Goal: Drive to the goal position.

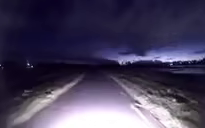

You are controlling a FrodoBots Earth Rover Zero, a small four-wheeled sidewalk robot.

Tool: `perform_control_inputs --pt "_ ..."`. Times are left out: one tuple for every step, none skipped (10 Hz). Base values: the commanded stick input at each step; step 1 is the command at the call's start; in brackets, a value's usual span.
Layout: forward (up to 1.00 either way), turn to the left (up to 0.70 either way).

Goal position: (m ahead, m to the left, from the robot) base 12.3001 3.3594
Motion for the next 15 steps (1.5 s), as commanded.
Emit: perform_control_inputs --pt "0.7 0.0" --pt "0.7 0.0" --pt "0.7 0.0" --pt "0.7 0.0" --pt "0.7 0.0" --pt "0.7 0.0" --pt "0.7 0.0" --pt "0.7 0.0" --pt "0.7 0.0" --pt "0.7 0.0" --pt "0.7 0.0" --pt "0.7 0.0" --pt "0.7 0.0" --pt "0.7 0.0" --pt "0.7 0.0"
